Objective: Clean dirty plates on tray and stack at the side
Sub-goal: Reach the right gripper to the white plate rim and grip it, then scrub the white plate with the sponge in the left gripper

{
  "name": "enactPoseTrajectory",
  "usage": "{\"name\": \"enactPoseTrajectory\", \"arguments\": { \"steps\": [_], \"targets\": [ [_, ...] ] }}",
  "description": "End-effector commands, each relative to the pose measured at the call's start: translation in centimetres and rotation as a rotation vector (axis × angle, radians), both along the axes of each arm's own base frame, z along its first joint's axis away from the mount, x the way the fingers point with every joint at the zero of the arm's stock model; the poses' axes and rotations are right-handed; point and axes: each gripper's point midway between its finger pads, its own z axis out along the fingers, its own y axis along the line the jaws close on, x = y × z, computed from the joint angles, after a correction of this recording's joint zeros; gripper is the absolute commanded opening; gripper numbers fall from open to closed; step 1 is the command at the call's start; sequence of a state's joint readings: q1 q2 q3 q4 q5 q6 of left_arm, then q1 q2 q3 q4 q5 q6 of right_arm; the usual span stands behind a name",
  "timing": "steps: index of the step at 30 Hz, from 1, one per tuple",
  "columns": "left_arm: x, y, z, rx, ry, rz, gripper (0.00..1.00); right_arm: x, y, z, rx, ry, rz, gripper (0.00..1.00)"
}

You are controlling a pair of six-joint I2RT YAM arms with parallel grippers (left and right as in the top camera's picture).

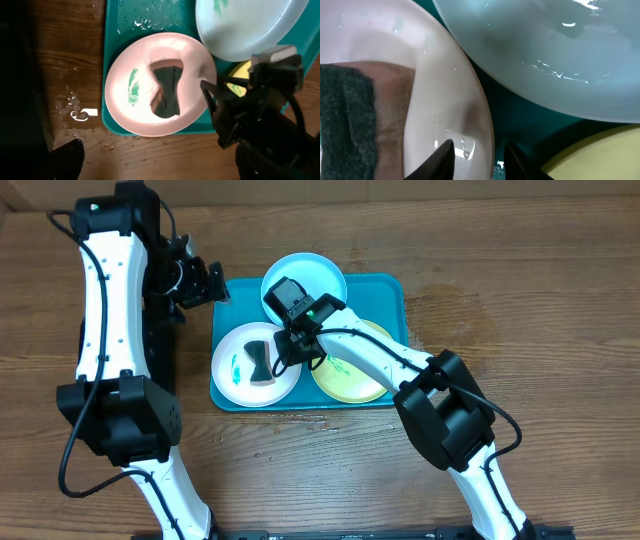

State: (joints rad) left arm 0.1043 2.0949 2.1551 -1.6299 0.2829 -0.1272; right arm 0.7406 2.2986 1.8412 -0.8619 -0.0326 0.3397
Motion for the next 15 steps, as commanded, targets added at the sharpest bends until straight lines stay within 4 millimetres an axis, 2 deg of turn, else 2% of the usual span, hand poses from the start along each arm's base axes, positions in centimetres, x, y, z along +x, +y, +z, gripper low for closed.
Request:
{"name": "enactPoseTrajectory", "arguments": {
  "steps": [1,2,5,6,13,15],
  "targets": [
    [-0.4,-0.4,-0.9,0.001,0.020,-0.028,0.96,0.1,0.0,-0.2,-0.016,-0.006,-0.001,0.31],
    [-0.5,-0.4,-1.1,-0.001,0.026,-0.028,0.89,0.0,0.0,-0.2,-0.017,-0.004,-0.001,0.28],
    [-0.5,-0.5,-1.3,-0.002,0.029,-0.026,0.56,-0.1,-0.1,-0.3,-0.021,0.000,-0.001,0.16],
    [-0.5,-0.5,-1.3,-0.001,0.028,-0.026,0.50,0.0,-0.2,-0.3,-0.021,0.000,-0.002,0.15],
    [-0.6,-1.5,-1.9,-0.010,0.038,-0.049,0.52,-0.3,-0.4,-1.4,-0.024,0.004,-0.002,0.15],
    [-0.6,-2.2,-2.8,-0.010,0.048,-0.067,0.57,-0.4,-0.5,-1.6,-0.027,0.006,-0.002,0.15]
  ]
}}
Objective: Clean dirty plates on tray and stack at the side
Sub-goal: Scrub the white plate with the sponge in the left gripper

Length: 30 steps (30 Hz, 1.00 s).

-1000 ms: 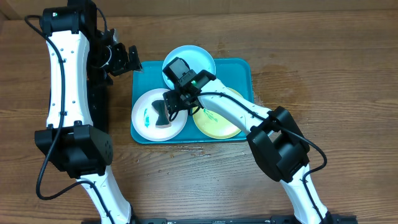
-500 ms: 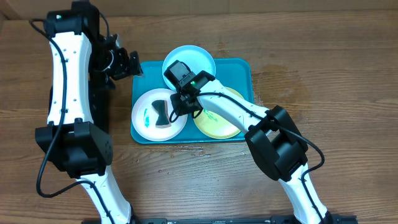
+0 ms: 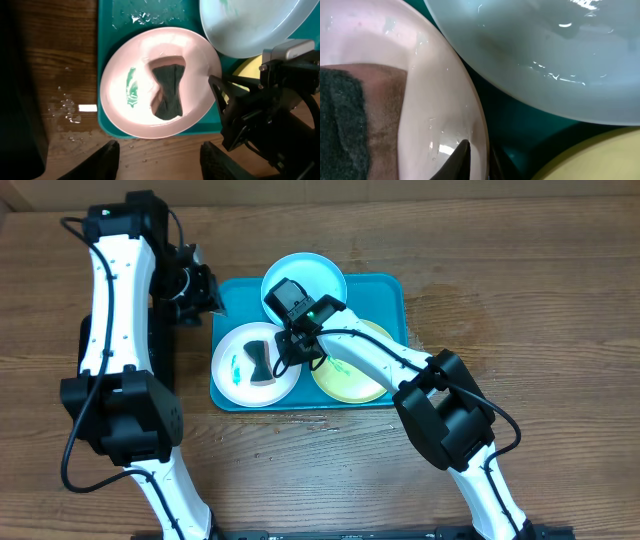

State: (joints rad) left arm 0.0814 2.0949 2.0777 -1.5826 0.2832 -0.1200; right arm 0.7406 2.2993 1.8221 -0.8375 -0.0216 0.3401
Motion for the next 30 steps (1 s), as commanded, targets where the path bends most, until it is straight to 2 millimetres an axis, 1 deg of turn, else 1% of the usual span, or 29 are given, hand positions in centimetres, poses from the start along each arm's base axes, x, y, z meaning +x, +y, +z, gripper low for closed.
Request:
{"name": "enactPoseTrajectory", "arguments": {
  "steps": [1,2,3,6,7,9,11,13,20,23,27,30],
  "targets": [
    [-0.5,-1.6,-1.5,-0.008,0.026,-0.045,0.61,-0.6,-0.4,-1.2,-0.024,0.019,0.002,0.15],
    [-0.6,-2.0,-2.1,-0.008,0.033,-0.055,0.66,-0.7,-0.5,-1.2,-0.026,0.021,0.002,0.15],
    [-0.7,-2.4,-2.8,-0.008,0.040,-0.064,0.69,-0.7,-0.5,-1.3,-0.027,0.023,0.002,0.15],
    [-1.3,-3.0,-5.1,-0.018,0.069,-0.073,0.69,-0.8,-0.6,-1.3,-0.032,0.027,0.002,0.15],
    [-1.5,-3.3,-5.7,-0.034,0.080,-0.073,0.68,-0.8,-0.7,-1.3,-0.033,0.029,0.002,0.15],
    [-2.1,-3.8,-6.8,-0.062,0.099,-0.076,0.61,-0.9,-0.7,-1.3,-0.034,0.030,0.002,0.14],
    [-2.5,-3.8,-8.0,-0.064,0.118,-0.074,0.47,-0.8,-0.7,-1.3,-0.033,0.029,0.002,0.10],
    [-2.7,-3.8,-9.0,-0.067,0.118,-0.073,0.39,-0.8,-0.7,-1.3,-0.033,0.029,0.002,0.10],
    [-2.9,-5.7,-12.3,-0.181,0.086,-0.066,0.39,-0.8,-0.6,-1.3,-0.033,0.027,0.002,0.10],
    [-3.2,-6.0,-13.2,-0.204,0.081,-0.065,0.41,-0.8,-0.6,-1.3,-0.033,0.028,0.002,0.10],
    [-3.4,-5.9,-14.0,-0.194,0.080,-0.066,0.41,-0.8,-0.7,-1.3,-0.033,0.028,0.002,0.10],
    [-3.4,-5.6,-14.2,-0.174,0.079,-0.069,0.37,-0.8,-0.6,-1.3,-0.033,0.027,0.002,0.10]
  ]
}}
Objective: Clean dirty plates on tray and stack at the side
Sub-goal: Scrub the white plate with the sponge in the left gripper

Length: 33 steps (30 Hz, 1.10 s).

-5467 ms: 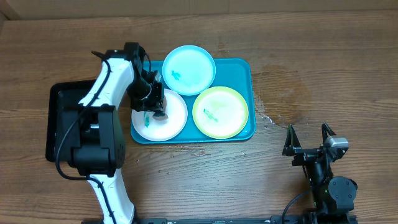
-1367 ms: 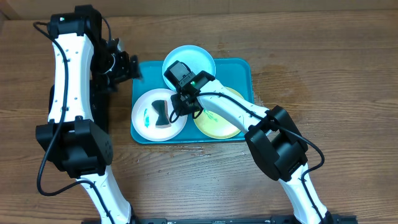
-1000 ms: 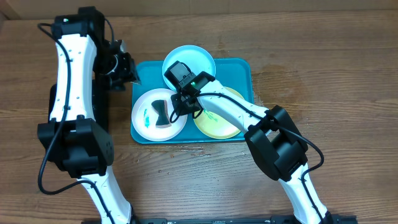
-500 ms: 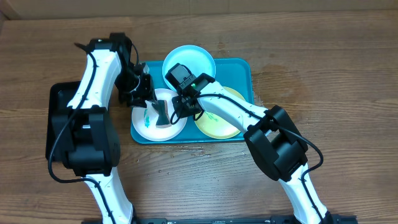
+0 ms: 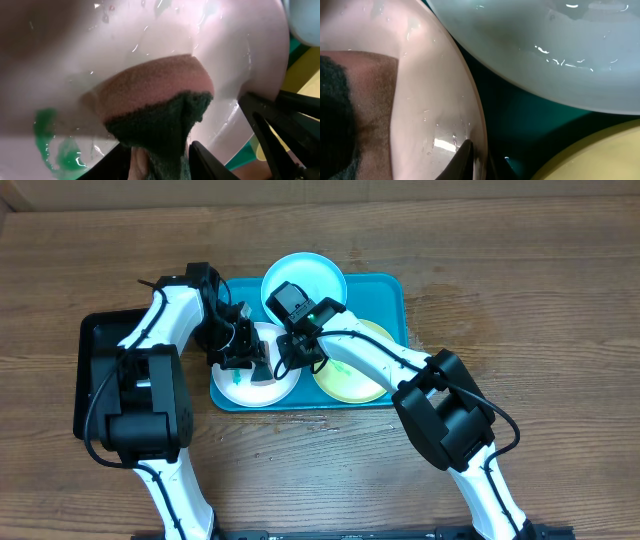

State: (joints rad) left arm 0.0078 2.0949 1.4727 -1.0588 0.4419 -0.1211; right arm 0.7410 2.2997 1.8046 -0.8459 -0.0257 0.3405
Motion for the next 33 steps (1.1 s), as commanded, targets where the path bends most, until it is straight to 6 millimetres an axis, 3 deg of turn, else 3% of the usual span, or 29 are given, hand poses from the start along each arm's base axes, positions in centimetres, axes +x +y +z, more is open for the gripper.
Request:
{"name": "enactPoseTrajectory", "arguments": {
  "steps": [1,9,17,24,27,33],
  "targets": [
    [-0.2,0.0,-0.4,0.001,0.004,-0.008,0.34,-0.2,-0.2,-0.7,-0.018,0.005,0.001,0.10],
    [-0.1,4.1,-1.8,0.252,0.007,-0.010,0.04,0.0,-0.6,-0.7,-0.022,0.009,-0.008,0.10],
    [-0.5,8.9,-1.7,0.518,0.033,-0.001,0.04,0.1,-1.1,-0.8,-0.029,0.017,-0.016,0.10],
    [0.6,11.3,0.6,0.586,0.031,0.087,0.04,0.2,-1.0,-0.7,-0.025,0.012,-0.016,0.10],
    [1.8,10.6,1.7,0.546,0.000,0.110,0.04,0.2,-1.0,-0.7,-0.024,0.011,-0.016,0.10],
    [3.4,3.9,2.3,0.193,-0.045,0.121,0.04,0.3,-0.9,-0.7,-0.021,0.008,-0.016,0.10]
  ]
}}
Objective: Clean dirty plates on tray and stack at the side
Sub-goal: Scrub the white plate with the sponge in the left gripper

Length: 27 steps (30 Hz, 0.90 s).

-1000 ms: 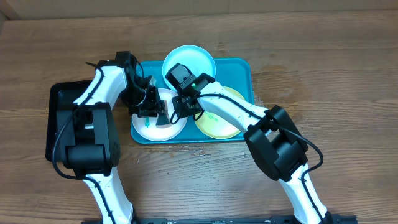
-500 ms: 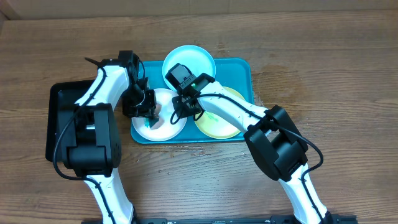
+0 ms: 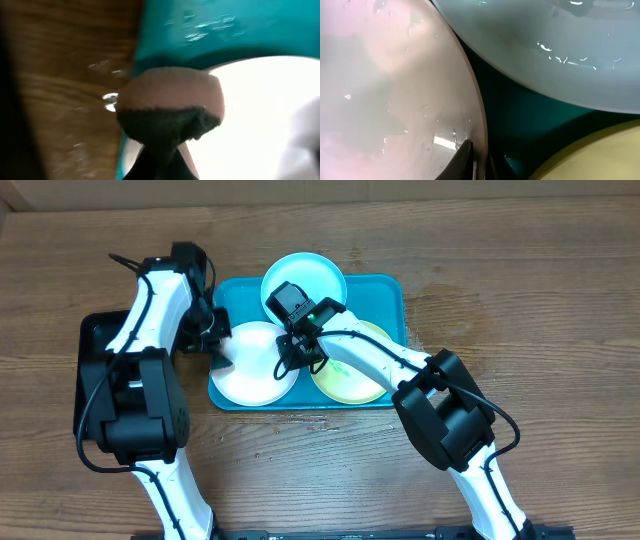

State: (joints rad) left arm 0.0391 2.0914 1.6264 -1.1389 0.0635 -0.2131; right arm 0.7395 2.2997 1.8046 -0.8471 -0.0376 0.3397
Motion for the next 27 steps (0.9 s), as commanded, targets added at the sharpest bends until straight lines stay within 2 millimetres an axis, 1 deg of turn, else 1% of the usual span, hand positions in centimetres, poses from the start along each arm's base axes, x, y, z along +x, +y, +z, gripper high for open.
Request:
{"name": "enactPoseTrajectory", "arguments": {
  "steps": [1,4,8,11,13,15,18,19,20,22,24,27],
  "targets": [
    [0.8,-4.4,0.2,-0.230,-0.023,0.019,0.04,0.4,-1.0,-0.7,-0.027,-0.001,-0.019,0.10],
    [1.1,-6.1,-0.4,-0.312,-0.045,0.008,0.04,0.6,-0.9,-0.6,-0.023,-0.006,-0.019,0.10],
    [0.7,-7.9,-2.0,-0.355,-0.056,-0.022,0.04,0.6,-0.9,-0.6,-0.023,-0.007,-0.019,0.10],
    [0.1,-8.5,-2.9,-0.355,-0.052,-0.039,0.04,0.5,-0.9,-0.6,-0.023,-0.006,-0.019,0.10],
    [0.0,-8.2,-3.3,-0.329,-0.050,-0.042,0.04,0.5,-0.9,-0.6,-0.023,-0.006,-0.019,0.10],
    [-0.1,-6.7,-3.9,-0.236,-0.048,-0.042,0.04,0.5,-0.9,-0.7,-0.024,-0.005,-0.019,0.10],
    [-0.7,-2.6,-4.7,0.000,-0.017,-0.034,0.04,0.5,-0.9,-0.7,-0.025,-0.004,-0.019,0.10],
    [-1.2,-1.0,-4.7,0.087,0.002,-0.015,0.04,0.5,-0.9,-0.7,-0.026,-0.003,-0.019,0.10],
    [-1.6,0.2,-4.6,0.155,0.019,0.006,0.04,0.5,-1.0,-0.7,-0.027,-0.002,-0.019,0.10],
    [-2.2,2.3,-4.1,0.270,0.045,0.034,0.04,0.4,-1.0,-0.7,-0.027,-0.001,-0.019,0.10],
    [-2.4,4.0,-3.2,0.359,0.058,0.034,0.04,0.5,-1.0,-0.7,-0.027,-0.002,-0.019,0.10],
    [-2.2,5.6,-1.4,0.446,0.064,0.058,0.04,0.5,-1.0,-0.7,-0.027,-0.002,-0.019,0.10]
  ]
}}
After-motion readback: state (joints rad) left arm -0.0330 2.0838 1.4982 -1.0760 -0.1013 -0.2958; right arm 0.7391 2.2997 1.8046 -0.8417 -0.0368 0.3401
